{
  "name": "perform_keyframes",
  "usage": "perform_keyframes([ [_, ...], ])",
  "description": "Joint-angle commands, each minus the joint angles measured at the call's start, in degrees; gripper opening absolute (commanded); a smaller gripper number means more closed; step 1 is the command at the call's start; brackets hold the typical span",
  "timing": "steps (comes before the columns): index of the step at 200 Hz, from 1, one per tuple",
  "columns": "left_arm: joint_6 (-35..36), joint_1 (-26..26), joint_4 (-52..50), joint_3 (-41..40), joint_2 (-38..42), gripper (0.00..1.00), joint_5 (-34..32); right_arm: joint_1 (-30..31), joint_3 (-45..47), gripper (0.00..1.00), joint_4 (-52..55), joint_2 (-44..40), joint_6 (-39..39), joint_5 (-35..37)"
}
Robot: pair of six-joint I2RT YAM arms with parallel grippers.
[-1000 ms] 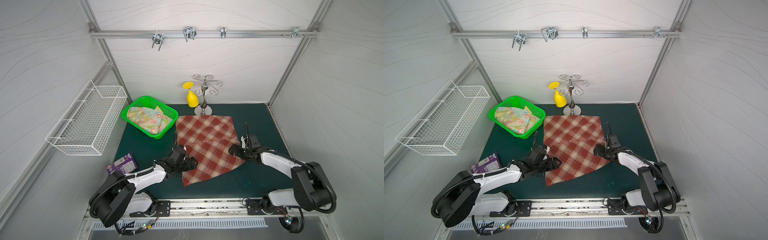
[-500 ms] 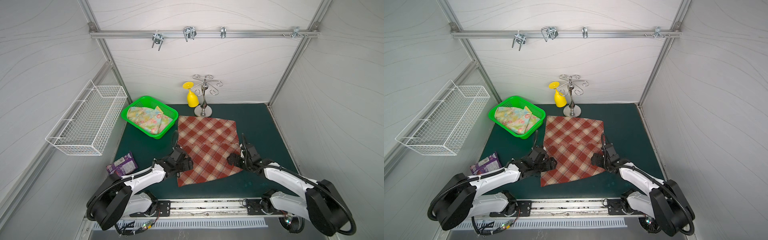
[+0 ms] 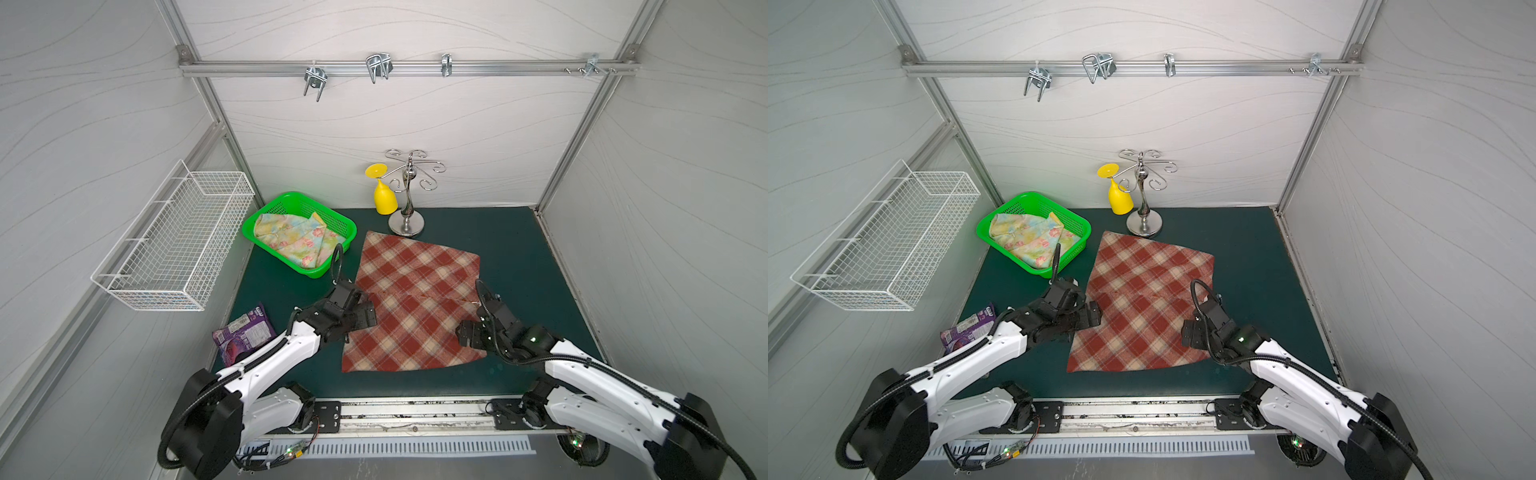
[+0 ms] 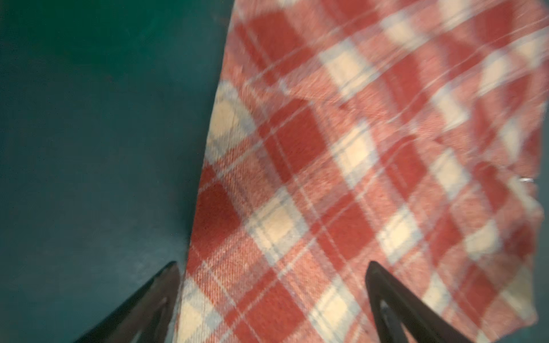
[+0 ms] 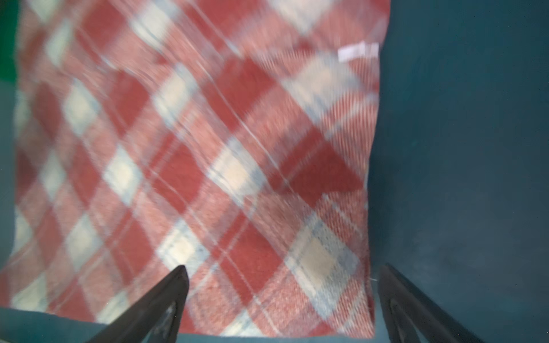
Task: Fold and stack skirts
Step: Rotate the skirt at the center of the table, then fold the skirt at the center of the table.
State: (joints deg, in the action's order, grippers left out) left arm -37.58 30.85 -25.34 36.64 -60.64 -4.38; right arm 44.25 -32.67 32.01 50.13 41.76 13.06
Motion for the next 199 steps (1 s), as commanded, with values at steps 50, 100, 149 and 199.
perform_keyframes([
  [50, -9.1, -0.1, -11.8, -7.1, 20.3, 0.99, 8.2, 3.0, -0.5, 0.98, 8.5, -7.7, -4.0, -3.4],
  [100, -17.1, 0.2, -15.3, -15.5, 27.3, 0.95, 12.9, 7.7, 3.9, 0.99, 6.3, -6.8, 0.0, -1.3],
  [149, -23.0, 0.3, -13.6, -21.2, 29.1, 0.88, 15.1, 8.0, 4.9, 0.99, 1.9, -3.1, 0.4, -0.8],
  [199, -24.8, 0.4, -9.4, -23.9, 27.4, 0.73, 15.9, 8.0, 5.2, 0.99, -1.0, -2.3, 0.8, -1.2],
])
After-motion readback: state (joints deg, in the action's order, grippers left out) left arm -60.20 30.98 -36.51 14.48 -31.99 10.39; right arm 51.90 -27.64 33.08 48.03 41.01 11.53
